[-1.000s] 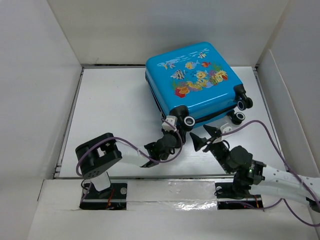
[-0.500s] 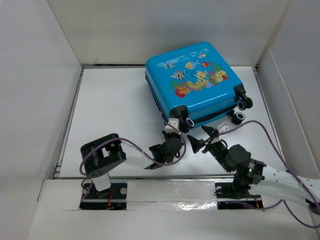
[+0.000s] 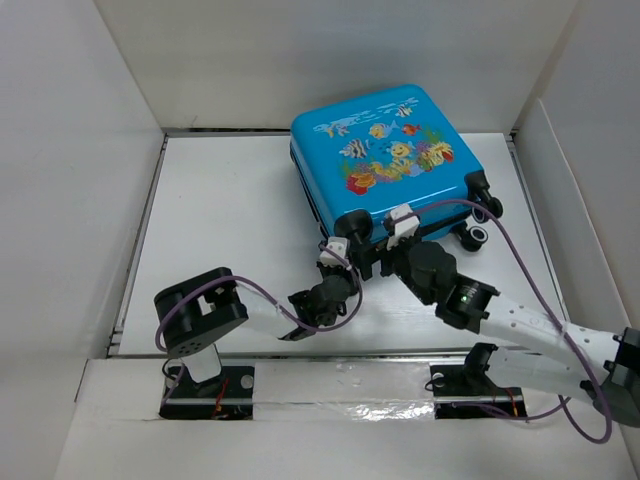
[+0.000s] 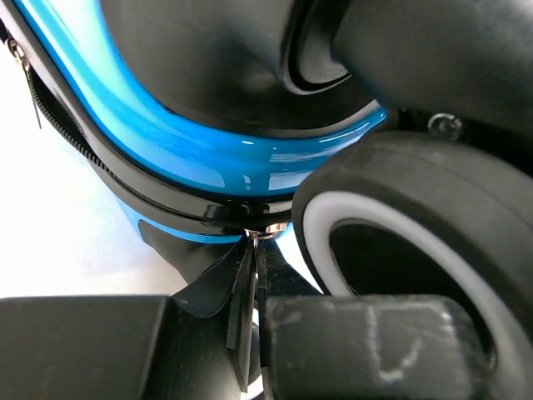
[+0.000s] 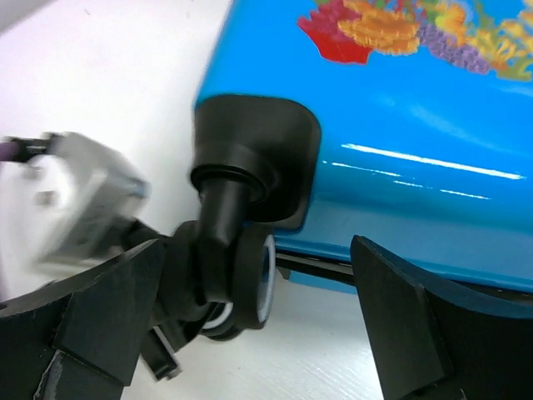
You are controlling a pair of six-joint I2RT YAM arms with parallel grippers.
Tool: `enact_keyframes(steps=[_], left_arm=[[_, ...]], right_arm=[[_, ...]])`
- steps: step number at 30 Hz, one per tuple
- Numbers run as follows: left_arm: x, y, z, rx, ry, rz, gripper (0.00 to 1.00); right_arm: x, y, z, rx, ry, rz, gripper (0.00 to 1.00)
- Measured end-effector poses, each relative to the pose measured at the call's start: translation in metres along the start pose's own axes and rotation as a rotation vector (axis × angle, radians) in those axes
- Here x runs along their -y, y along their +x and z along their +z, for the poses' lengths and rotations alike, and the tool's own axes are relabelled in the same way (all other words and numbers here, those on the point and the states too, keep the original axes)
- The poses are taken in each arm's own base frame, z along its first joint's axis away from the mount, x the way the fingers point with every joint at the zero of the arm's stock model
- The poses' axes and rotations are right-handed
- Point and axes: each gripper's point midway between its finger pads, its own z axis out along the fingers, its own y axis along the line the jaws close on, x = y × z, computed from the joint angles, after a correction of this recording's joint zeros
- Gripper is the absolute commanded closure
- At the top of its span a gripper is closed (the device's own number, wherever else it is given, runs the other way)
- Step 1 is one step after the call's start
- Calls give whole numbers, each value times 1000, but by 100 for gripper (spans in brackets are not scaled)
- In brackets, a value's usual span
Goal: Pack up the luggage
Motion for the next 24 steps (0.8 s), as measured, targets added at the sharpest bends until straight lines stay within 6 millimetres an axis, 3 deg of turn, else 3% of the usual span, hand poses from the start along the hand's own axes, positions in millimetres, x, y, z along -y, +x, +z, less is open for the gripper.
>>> enact_keyframes(steps=[5, 10, 16, 20, 24], left_arm=[[-9, -2, -1, 10, 15, -23, 100], [-15, -3, -2, 15, 31, -43, 100], [-23, -6, 1, 28, 20, -54, 100], [-29, -9, 3, 37, 11, -62, 100], [-35, -12, 4, 46, -1, -69, 100]], right_arm=[[1, 31, 26, -108, -36, -4, 1], [-10, 53, 35, -180, -124, 8, 1], [-17, 53, 46, -202, -182, 32, 23], [-20, 51, 51, -189, -207, 41, 7], [-26, 48, 55, -194, -249, 45, 5]])
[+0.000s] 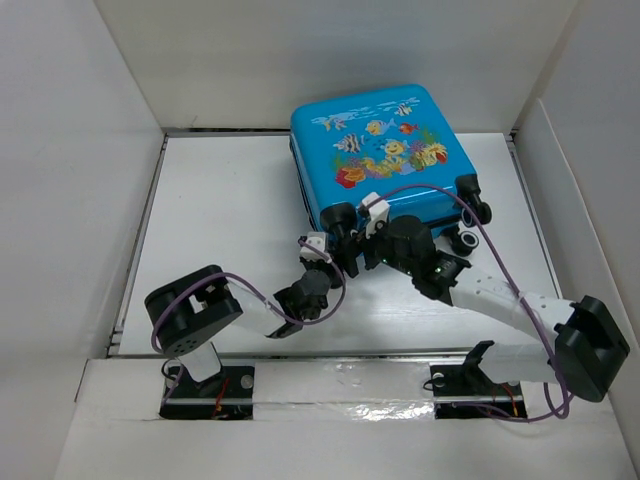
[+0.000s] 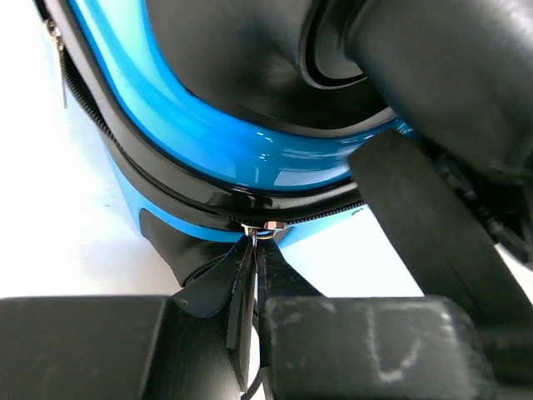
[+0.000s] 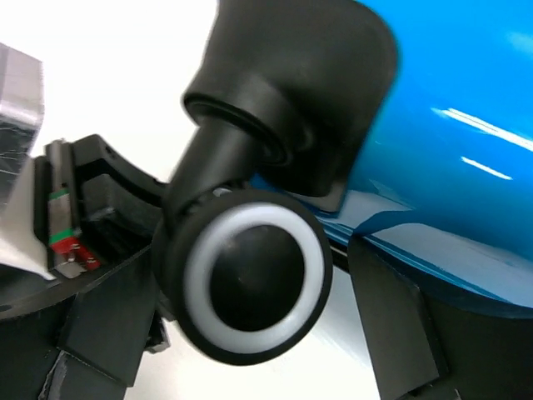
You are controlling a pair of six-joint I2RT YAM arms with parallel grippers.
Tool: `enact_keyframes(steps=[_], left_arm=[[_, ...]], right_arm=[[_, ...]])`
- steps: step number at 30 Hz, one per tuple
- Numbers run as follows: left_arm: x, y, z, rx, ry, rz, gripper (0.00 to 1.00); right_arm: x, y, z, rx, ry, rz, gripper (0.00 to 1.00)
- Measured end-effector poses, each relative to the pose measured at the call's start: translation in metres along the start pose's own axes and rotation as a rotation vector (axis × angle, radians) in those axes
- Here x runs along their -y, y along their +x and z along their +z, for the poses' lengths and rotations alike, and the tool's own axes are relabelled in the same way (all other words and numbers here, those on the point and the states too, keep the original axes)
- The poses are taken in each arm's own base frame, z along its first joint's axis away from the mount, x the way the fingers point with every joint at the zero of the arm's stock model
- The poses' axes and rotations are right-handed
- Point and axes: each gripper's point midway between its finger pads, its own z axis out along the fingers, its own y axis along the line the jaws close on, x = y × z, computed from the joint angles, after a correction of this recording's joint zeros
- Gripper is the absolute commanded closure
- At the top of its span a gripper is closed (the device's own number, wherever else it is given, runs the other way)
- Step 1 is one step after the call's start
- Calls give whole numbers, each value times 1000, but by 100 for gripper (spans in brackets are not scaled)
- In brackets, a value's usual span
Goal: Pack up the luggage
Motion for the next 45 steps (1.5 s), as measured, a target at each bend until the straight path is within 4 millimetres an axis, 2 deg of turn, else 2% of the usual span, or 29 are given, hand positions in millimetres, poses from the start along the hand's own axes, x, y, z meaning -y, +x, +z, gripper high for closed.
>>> enact_keyframes(steps=[1, 2, 4, 5, 7, 8, 12, 18, 24, 27, 28, 29, 31, 32, 33, 35, 40, 45], left_arm=[[-1, -1, 0, 2, -3, -1, 100], [-3, -1, 1, 4, -8, -1, 100], [-6, -3, 2, 6, -15, -3, 100], [-8, -3, 2, 8, -24, -3, 100], [-10, -3, 2, 11, -31, -2, 100], [-10, -3, 2, 12, -31, -2, 100], [-11, -4, 2, 13, -29, -1, 100], [-8, -10, -3, 8, 9, -8, 100], [-25, -14, -9, -4, -15, 18, 100], [-31, -16, -12, -8, -22, 42, 100], [-31, -17, -13, -10, -18, 48, 100], [-31, -17, -14, -13, -11, 51, 100], [-31, -17, -15, -15, -2, 52, 100], [-31, -17, -15, -16, 0, 54, 100], [-30, -17, -15, -17, 2, 55, 100], [-30, -16, -15, -19, 5, 58, 100], [-31, -16, -14, -18, 5, 59, 100], [-31, -14, -13, -20, 8, 64, 100]], right_arm=[[-2, -1, 3, -6, -14, -1, 8], [-5, -2, 5, -9, -26, -3, 26], [-11, -4, 11, -13, -61, -11, 48], [-11, -4, 12, -14, -63, -11, 73], [-11, -6, 13, -6, -69, -2, 89], [-11, -7, 13, -1, -70, -1, 100], [-10, -7, 6, 36, -65, 6, 100], [4, -4, -29, 111, -8, 10, 100], [26, -43, -67, 269, 77, 26, 100], [27, -43, -74, 286, 82, 25, 100], [27, -39, -75, 280, 82, 23, 99], [28, -35, -75, 268, 83, 22, 78], [25, -28, -72, 239, 68, 20, 46], [23, -25, -68, 218, 58, 15, 23], [20, -24, -65, 201, 48, 9, 16], [6, -22, -53, 164, 11, -5, 6], [-26, -33, -35, 150, -67, -15, 1], [-32, -48, -15, 165, -51, 13, 1]])
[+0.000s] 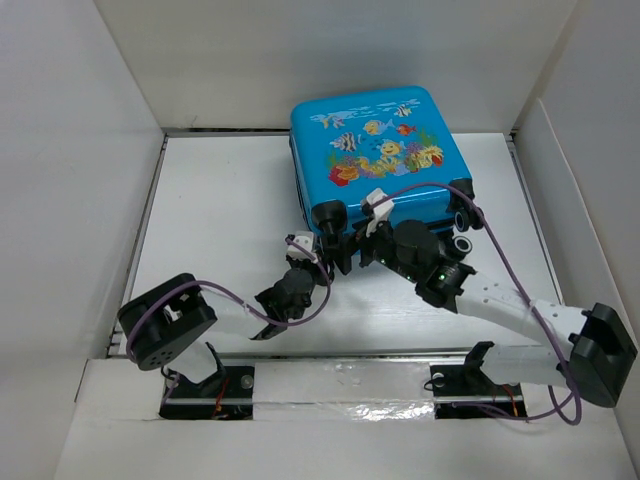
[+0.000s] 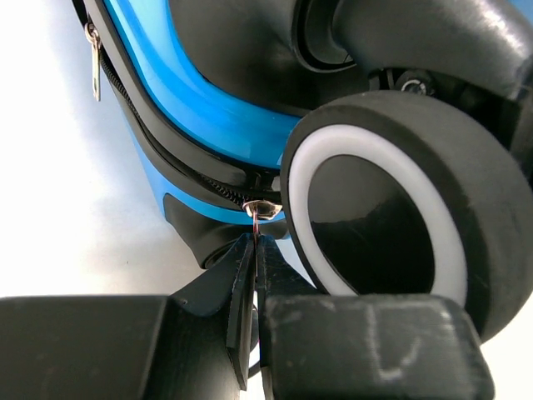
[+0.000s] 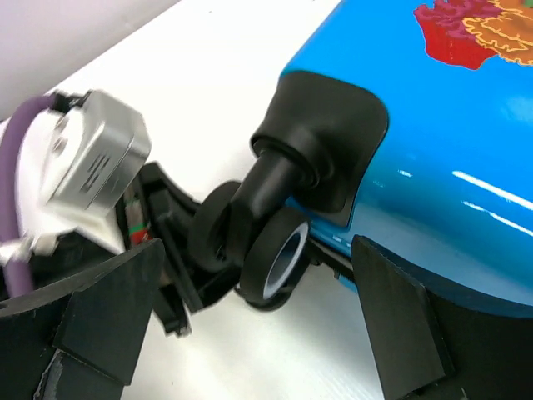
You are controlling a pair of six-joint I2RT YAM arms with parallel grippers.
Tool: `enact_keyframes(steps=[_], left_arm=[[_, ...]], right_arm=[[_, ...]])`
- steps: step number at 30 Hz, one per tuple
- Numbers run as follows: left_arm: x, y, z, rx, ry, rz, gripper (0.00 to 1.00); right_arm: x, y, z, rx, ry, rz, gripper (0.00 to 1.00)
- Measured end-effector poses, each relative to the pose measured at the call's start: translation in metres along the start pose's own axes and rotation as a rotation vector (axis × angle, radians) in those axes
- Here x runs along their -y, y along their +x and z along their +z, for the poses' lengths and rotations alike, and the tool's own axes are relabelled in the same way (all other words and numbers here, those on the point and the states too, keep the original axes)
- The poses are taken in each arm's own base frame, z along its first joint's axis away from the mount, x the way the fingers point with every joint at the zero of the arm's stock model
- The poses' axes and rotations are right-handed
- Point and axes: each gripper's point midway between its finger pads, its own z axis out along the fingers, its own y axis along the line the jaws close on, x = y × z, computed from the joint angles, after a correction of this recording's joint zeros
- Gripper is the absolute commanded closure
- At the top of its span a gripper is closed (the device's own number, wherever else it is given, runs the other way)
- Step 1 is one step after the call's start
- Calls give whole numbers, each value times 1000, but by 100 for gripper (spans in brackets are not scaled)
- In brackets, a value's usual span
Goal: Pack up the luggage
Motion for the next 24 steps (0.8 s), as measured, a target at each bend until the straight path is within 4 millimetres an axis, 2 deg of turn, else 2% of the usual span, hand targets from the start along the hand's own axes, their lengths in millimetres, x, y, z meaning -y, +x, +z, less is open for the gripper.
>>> enact_keyframes(steps=[5, 10, 12, 13, 19, 20, 22, 24], left_arm=[[0, 2, 1, -3, 1, 2, 100], [-1, 1, 2, 1, -3, -14, 100], [-3, 0, 3, 3, -8, -18, 100], [-4, 0, 3, 5, -13, -23, 100], [-10, -1, 5, 11, -37, -28, 100], [-11, -1, 5, 12, -40, -28, 100], [-14, -1, 5, 13, -53, -24, 100], [-16, 0, 5, 13, -60, -19, 100]], right_arm=[[-2, 14, 19, -39, 21, 19, 1], [-8, 26, 26, -75, 55, 6, 3], [-7, 26, 27, -76, 88, -1, 10], [-5, 25, 29, -73, 114, -5, 18], [-4, 33, 34, -67, 219, -16, 29], [-4, 35, 35, -69, 234, -14, 43], [-7, 37, 38, -67, 252, -10, 45], [-8, 42, 39, -68, 275, -8, 39]])
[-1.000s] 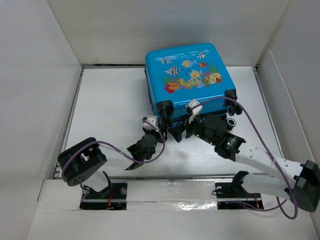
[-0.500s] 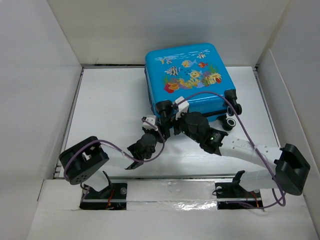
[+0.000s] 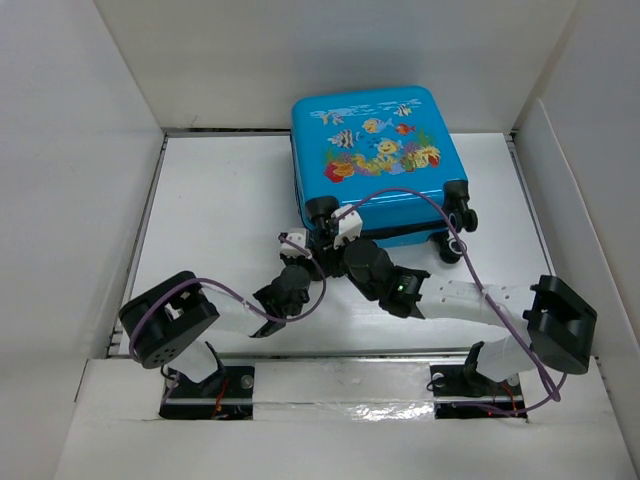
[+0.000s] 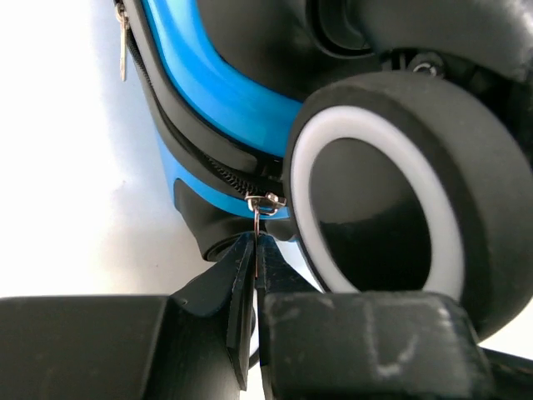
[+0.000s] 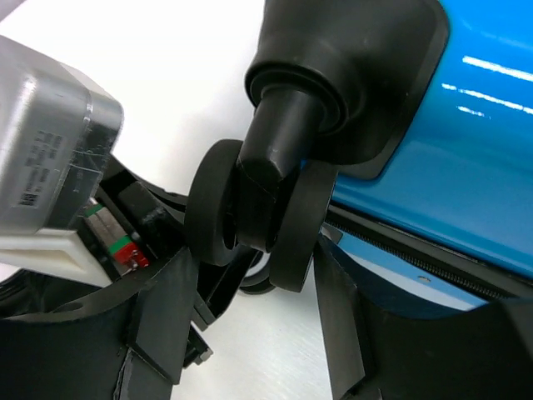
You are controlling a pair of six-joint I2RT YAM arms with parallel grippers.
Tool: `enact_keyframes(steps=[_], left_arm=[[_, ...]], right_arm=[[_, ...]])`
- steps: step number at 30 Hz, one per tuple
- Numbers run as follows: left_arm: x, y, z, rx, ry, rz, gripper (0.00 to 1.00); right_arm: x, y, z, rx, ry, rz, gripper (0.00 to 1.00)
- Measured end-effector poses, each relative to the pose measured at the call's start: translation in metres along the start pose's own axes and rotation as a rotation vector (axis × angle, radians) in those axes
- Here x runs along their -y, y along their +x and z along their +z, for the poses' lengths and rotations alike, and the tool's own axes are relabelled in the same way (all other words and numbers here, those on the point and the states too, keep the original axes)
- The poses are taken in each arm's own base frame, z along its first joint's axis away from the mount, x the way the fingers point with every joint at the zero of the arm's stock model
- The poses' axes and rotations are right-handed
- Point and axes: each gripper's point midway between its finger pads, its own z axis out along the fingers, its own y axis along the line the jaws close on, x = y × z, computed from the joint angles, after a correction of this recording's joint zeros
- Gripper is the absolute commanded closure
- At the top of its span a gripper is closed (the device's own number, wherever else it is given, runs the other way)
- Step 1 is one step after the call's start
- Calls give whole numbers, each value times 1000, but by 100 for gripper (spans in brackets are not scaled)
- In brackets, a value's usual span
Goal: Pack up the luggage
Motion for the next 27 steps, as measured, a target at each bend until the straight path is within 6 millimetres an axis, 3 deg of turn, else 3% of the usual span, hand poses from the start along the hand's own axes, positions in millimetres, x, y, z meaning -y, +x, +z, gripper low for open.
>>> enact_keyframes(steps=[1, 2, 5, 14, 19, 27], left_arm=[[-1, 0, 0, 1, -3, 0, 100], [-1, -1, 1, 2, -4, 0, 100], [-2, -1, 1, 3, -6, 1, 100], [5, -4, -1, 9, 23, 9, 100], [20, -7, -7, -3, 96, 7, 100], [15, -10, -8, -12, 93, 12, 100]], right_arm=[[0, 1, 1, 2, 10, 2, 39], [0, 1, 2, 7, 16, 3, 50], [0, 0, 2, 15, 28, 2, 100], [8, -1, -11, 80, 21, 24, 100], [30, 2, -41, 117, 21, 50, 100], [55, 10, -84, 112, 4, 61, 100]])
